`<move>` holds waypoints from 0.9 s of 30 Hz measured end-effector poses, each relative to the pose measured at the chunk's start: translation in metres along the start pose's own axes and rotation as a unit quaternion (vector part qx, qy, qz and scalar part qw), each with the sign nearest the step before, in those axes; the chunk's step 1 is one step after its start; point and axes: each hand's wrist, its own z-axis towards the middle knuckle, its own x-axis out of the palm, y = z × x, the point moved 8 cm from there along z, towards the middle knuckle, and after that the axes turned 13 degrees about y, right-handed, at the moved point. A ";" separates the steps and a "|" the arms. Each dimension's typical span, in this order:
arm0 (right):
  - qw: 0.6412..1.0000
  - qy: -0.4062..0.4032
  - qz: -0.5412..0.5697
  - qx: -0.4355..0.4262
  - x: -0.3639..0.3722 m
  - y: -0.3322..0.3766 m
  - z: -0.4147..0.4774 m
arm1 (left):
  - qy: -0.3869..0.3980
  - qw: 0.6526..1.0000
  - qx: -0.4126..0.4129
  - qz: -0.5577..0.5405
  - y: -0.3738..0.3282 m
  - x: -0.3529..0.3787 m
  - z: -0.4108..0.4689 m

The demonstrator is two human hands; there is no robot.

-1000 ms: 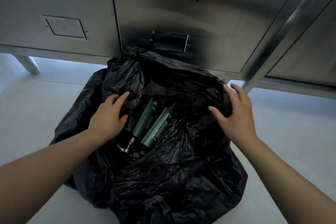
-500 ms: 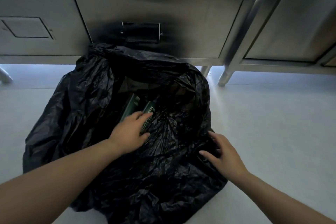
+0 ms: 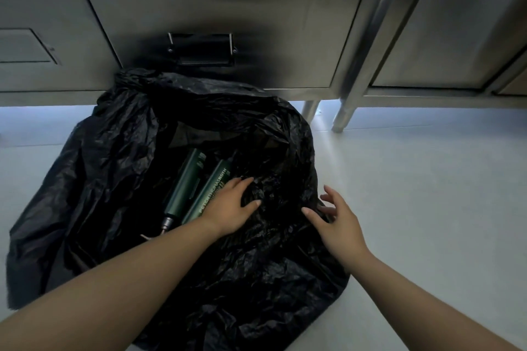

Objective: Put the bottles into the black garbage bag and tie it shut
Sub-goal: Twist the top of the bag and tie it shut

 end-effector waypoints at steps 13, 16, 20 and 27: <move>0.997 0.024 0.000 -0.070 -0.013 0.039 -0.012 | -0.007 0.997 -0.013 0.070 0.002 0.017 0.004; 0.997 0.039 0.005 -0.072 -0.004 0.037 -0.012 | -0.039 0.998 -0.011 0.047 0.006 0.013 0.006; 0.997 0.040 -0.006 -0.070 -0.005 0.023 -0.018 | -0.025 1.000 -0.016 -0.007 0.011 0.015 0.021; 0.998 0.031 -0.001 -0.049 -0.018 0.012 -0.024 | 0.011 1.000 -0.017 -0.022 0.011 0.031 0.033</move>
